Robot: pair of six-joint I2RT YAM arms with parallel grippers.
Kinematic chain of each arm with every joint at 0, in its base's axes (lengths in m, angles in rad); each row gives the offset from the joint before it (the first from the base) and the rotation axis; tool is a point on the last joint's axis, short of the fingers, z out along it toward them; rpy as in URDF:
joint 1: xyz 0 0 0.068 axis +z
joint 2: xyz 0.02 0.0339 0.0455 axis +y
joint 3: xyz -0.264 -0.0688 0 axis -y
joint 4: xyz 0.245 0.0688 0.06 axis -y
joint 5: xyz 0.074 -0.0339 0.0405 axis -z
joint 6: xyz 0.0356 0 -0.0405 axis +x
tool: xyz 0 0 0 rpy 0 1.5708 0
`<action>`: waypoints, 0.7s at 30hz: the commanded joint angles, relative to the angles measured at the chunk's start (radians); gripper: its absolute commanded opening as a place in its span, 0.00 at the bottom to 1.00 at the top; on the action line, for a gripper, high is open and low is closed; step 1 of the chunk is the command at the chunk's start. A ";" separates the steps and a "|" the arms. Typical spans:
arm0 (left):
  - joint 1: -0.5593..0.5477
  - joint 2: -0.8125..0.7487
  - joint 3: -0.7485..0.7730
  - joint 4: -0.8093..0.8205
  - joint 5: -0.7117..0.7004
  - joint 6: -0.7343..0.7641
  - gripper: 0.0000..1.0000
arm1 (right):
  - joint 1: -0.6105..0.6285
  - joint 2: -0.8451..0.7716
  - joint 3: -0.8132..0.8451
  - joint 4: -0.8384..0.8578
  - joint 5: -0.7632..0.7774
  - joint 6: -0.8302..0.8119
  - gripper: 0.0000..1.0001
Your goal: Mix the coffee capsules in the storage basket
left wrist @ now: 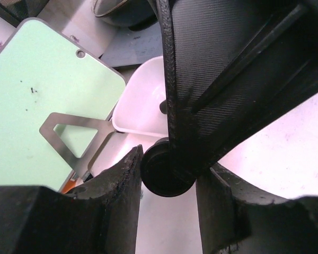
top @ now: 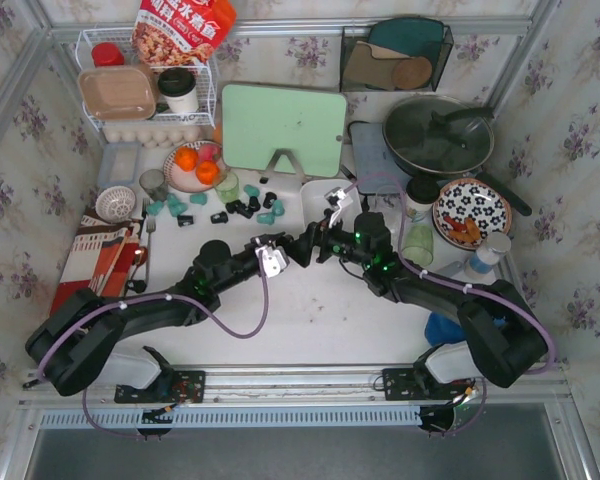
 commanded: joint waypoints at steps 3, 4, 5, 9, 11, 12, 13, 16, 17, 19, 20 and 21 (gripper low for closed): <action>-0.004 -0.034 -0.012 0.088 0.026 -0.039 0.35 | -0.004 0.040 0.009 0.050 -0.125 0.050 0.86; -0.006 -0.037 -0.009 0.085 0.028 -0.038 0.34 | -0.004 0.045 0.011 0.054 -0.134 0.052 0.85; -0.008 -0.037 -0.009 0.083 0.027 -0.039 0.34 | -0.003 0.049 0.012 0.056 -0.138 0.054 0.85; -0.012 -0.037 -0.004 0.084 0.032 -0.045 0.34 | -0.005 0.056 0.015 0.057 -0.147 0.058 0.81; -0.017 -0.037 0.001 0.084 0.035 -0.047 0.34 | -0.005 0.062 0.016 0.057 -0.148 0.059 0.79; -0.019 -0.037 0.004 0.082 0.035 -0.046 0.34 | -0.005 0.063 0.017 0.056 -0.150 0.061 0.78; -0.020 -0.037 0.007 0.080 0.035 -0.045 0.34 | -0.005 0.067 0.018 0.054 -0.150 0.061 0.77; -0.023 -0.035 0.011 0.077 0.033 -0.046 0.34 | -0.005 0.072 0.021 0.054 -0.152 0.062 0.71; -0.023 -0.034 0.012 0.077 0.031 -0.045 0.34 | -0.006 0.074 0.022 0.055 -0.153 0.062 0.66; -0.024 -0.033 0.016 0.068 0.026 -0.045 0.34 | -0.007 0.078 0.024 0.053 -0.153 0.065 0.53; -0.024 -0.032 0.022 0.061 0.023 -0.046 0.34 | -0.010 0.079 0.024 0.053 -0.151 0.069 0.47; -0.024 -0.031 0.026 0.049 0.019 -0.047 0.35 | -0.014 0.080 0.023 0.054 -0.147 0.072 0.43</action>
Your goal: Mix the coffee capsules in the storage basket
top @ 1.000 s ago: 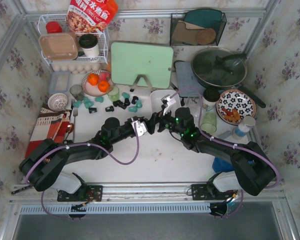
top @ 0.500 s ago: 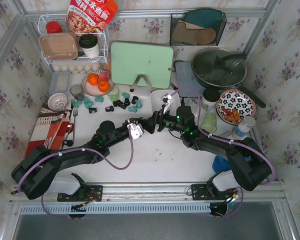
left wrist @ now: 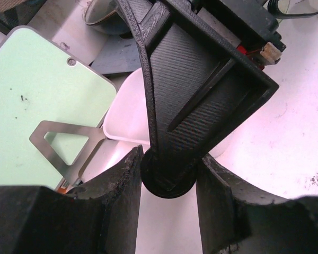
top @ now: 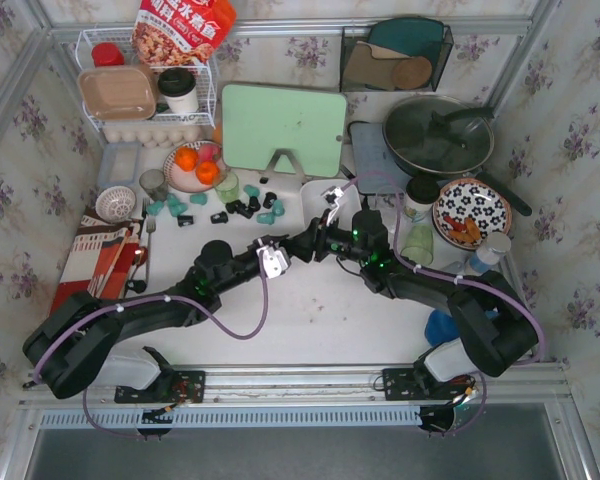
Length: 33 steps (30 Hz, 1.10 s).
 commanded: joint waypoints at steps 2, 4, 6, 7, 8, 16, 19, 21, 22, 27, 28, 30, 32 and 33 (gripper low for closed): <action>0.000 -0.003 0.038 0.034 0.000 -0.021 0.37 | -0.009 0.006 0.001 -0.014 -0.041 0.015 0.35; 0.000 -0.010 0.052 -0.015 0.009 -0.025 0.43 | -0.022 0.005 -0.007 -0.009 -0.029 0.027 0.30; 0.000 -0.011 0.049 -0.017 0.015 -0.025 0.59 | -0.037 0.000 -0.022 0.001 -0.017 0.045 0.25; -0.001 -0.010 0.045 -0.014 0.010 -0.027 0.79 | -0.047 -0.004 -0.031 0.007 -0.003 0.051 0.24; 0.000 -0.010 0.040 -0.014 -0.004 -0.029 0.95 | -0.053 -0.010 -0.039 0.007 0.016 0.050 0.24; 0.011 -0.038 0.023 -0.060 -0.286 -0.164 0.99 | -0.095 -0.077 -0.093 -0.121 0.503 -0.092 0.22; 0.026 -0.048 0.043 -0.136 -0.404 -0.240 0.99 | -0.095 -0.075 -0.105 -0.117 0.630 -0.121 0.29; 0.036 -0.063 0.085 -0.237 -0.485 -0.319 0.99 | -0.093 -0.061 -0.097 -0.141 0.692 -0.133 0.34; 0.048 -0.071 0.105 -0.299 -0.514 -0.368 0.99 | -0.093 -0.053 -0.091 -0.152 0.712 -0.138 0.37; 0.146 -0.069 0.168 -0.506 -0.567 -0.588 0.99 | -0.093 0.023 -0.033 -0.233 0.763 -0.152 0.53; 0.164 -0.057 0.178 -0.524 -0.582 -0.622 0.99 | -0.093 0.041 -0.020 -0.249 0.766 -0.151 0.57; 0.202 -0.022 0.220 -0.607 -0.583 -0.697 0.99 | -0.093 0.069 0.007 -0.279 0.767 -0.153 0.63; 0.239 0.037 0.283 -0.689 -0.548 -0.764 0.99 | -0.093 0.086 0.021 -0.294 0.762 -0.154 0.69; 0.250 0.078 0.320 -0.732 -0.522 -0.785 0.99 | -0.093 0.091 0.024 -0.297 0.759 -0.154 0.72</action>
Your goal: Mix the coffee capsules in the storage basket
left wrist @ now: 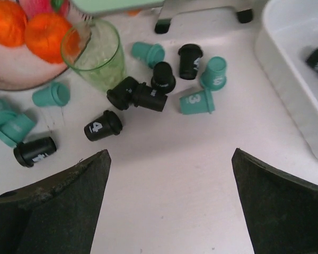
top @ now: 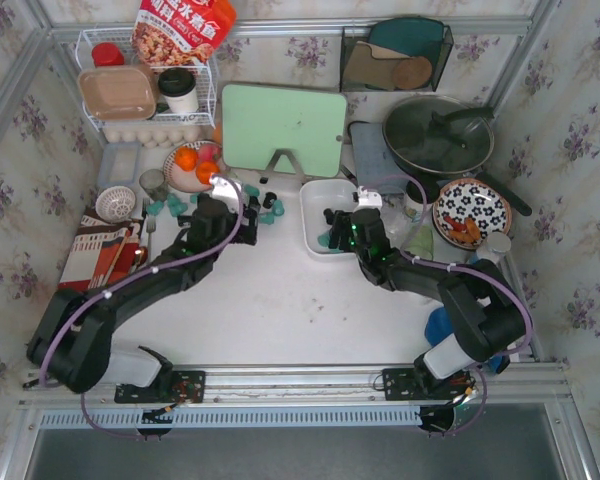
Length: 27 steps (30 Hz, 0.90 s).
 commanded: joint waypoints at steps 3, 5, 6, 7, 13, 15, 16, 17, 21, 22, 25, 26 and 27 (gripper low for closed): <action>0.051 0.212 0.194 -0.257 0.061 -0.202 0.99 | 0.001 0.019 0.021 -0.041 0.019 -0.017 0.76; 0.053 0.290 0.260 -0.281 0.076 -0.218 0.96 | 0.001 0.008 0.019 -0.039 0.010 -0.019 0.76; 0.057 0.327 0.290 -0.289 0.088 -0.229 0.94 | 0.000 0.001 0.015 -0.036 0.007 -0.020 0.76; 0.060 0.367 0.319 -0.293 0.103 -0.236 0.91 | 0.000 -0.004 0.010 -0.035 0.005 -0.020 0.76; 0.072 0.533 0.486 -0.334 0.160 -0.251 0.89 | 0.001 -0.038 -0.001 -0.028 -0.018 -0.022 0.75; 0.075 0.581 0.535 -0.354 0.178 -0.241 0.87 | 0.001 -0.041 -0.001 -0.028 -0.033 -0.021 0.75; 0.077 0.606 0.556 -0.364 0.191 -0.234 0.86 | 0.001 -0.042 -0.001 -0.028 -0.038 -0.021 0.75; 0.078 0.630 0.581 -0.375 0.203 -0.230 0.84 | 0.001 -0.045 0.000 -0.028 -0.046 -0.020 0.75; 0.091 0.708 0.668 -0.439 0.220 -0.223 0.76 | 0.001 -0.055 -0.001 -0.030 -0.064 -0.019 0.75; 0.094 0.724 0.685 -0.453 0.221 -0.225 0.74 | 0.001 -0.058 -0.002 -0.029 -0.067 -0.019 0.75; 0.102 0.753 0.715 -0.480 0.221 -0.231 0.71 | 0.001 -0.065 -0.004 -0.027 -0.075 -0.019 0.75; 0.103 0.759 0.718 -0.481 0.221 -0.232 0.70 | 0.001 -0.065 -0.006 -0.027 -0.078 -0.019 0.75; 0.104 0.761 0.718 -0.480 0.223 -0.232 0.69 | 0.000 -0.066 -0.005 -0.026 -0.079 -0.019 0.75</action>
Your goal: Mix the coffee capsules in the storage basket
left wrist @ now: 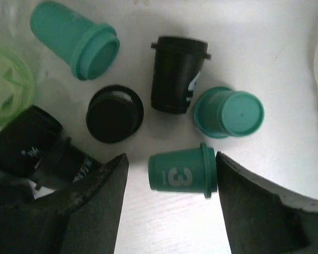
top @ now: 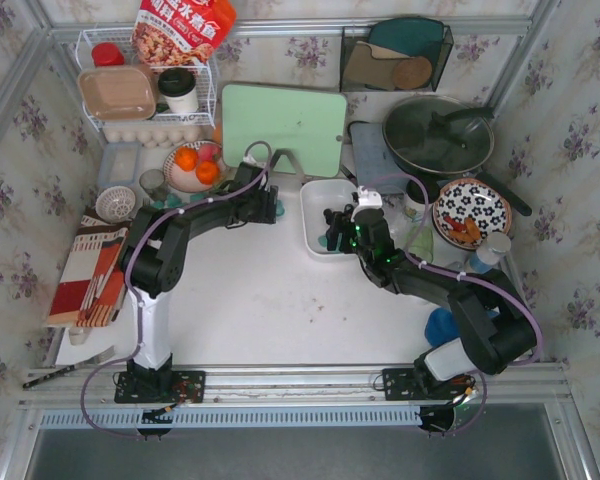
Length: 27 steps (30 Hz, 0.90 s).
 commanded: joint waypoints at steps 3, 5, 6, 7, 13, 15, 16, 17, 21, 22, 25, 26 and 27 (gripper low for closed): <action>0.004 0.023 0.022 -0.035 0.044 0.006 0.64 | -0.001 -0.005 -0.003 0.025 -0.025 -0.002 0.75; 0.003 0.028 0.023 -0.028 0.073 0.014 0.57 | -0.001 -0.005 -0.003 0.025 -0.026 -0.001 0.75; 0.004 0.029 0.021 -0.025 0.085 0.016 0.53 | -0.001 -0.005 -0.003 0.025 -0.025 -0.001 0.75; 0.004 0.028 0.020 -0.023 0.097 0.018 0.48 | -0.001 -0.005 -0.003 0.023 -0.025 -0.002 0.74; 0.004 -0.033 -0.053 0.014 0.153 0.017 0.35 | -0.001 -0.010 -0.003 0.022 -0.025 -0.002 0.75; 0.004 -0.079 -0.101 0.034 0.156 0.005 0.35 | -0.001 -0.010 -0.003 0.022 -0.028 -0.001 0.74; 0.003 -0.110 -0.131 0.048 0.157 0.001 0.35 | -0.001 -0.011 -0.003 0.022 -0.030 -0.002 0.75; 0.002 -0.140 -0.162 0.068 0.158 -0.001 0.35 | -0.001 -0.011 -0.003 0.022 -0.036 -0.002 0.74; -0.008 -0.288 -0.328 0.206 0.186 0.013 0.34 | -0.001 -0.010 -0.002 0.028 -0.077 -0.001 0.74; -0.012 -0.327 -0.352 0.241 0.192 0.030 0.34 | -0.001 -0.012 -0.001 0.030 -0.087 0.001 0.73; -0.080 -0.443 -0.501 0.399 0.183 0.177 0.34 | -0.001 -0.013 0.001 0.034 -0.124 0.005 0.73; -0.117 -0.476 -0.554 0.463 0.164 0.262 0.34 | -0.001 -0.013 0.002 0.037 -0.138 0.005 0.73; -0.156 -0.509 -0.604 0.518 0.145 0.351 0.34 | -0.001 -0.013 0.003 0.043 -0.160 0.006 0.72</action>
